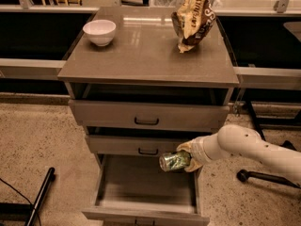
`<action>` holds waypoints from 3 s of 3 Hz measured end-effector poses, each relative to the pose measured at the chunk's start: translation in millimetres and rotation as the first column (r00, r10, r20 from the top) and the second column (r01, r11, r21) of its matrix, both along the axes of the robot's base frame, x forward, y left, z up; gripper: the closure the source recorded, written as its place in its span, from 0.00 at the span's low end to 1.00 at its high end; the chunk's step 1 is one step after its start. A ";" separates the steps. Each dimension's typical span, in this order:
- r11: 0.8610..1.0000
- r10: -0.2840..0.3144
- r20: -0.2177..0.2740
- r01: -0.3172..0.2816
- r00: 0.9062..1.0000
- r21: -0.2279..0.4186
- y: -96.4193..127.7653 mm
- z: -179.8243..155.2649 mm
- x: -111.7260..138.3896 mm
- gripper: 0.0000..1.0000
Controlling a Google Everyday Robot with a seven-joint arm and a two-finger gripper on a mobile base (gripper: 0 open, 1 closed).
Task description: Pick green can from bottom drawer and place on counter
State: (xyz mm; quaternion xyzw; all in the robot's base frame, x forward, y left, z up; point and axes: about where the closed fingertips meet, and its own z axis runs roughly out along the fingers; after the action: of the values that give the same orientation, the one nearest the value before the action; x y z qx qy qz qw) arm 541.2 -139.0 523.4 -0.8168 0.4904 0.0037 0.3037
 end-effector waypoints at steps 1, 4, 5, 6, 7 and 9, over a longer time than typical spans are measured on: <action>0.995 -0.034 0.001 0.033 0.999 0.098 -7.0 17.7 19.0 1.00; 0.996 0.062 0.253 -0.075 0.966 0.043 5.1 211.8 36.7 1.00; 0.997 0.033 0.278 -0.053 0.960 0.063 -6.9 252.2 41.2 1.00; 0.998 -0.048 0.311 0.034 0.949 0.047 -17.3 297.3 54.9 1.00; 0.988 -0.144 0.373 0.155 0.917 -0.001 -16.1 333.6 67.5 1.00; 0.980 -0.192 0.363 0.195 0.912 0.030 -14.8 341.1 71.2 1.00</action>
Offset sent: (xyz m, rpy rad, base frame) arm 0.0637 -0.0124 0.1785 0.2264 -0.1955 0.0780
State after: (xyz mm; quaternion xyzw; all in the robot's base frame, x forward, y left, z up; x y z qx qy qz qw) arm 612.4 -153.8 864.5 -0.7518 0.5041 -0.1793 0.3854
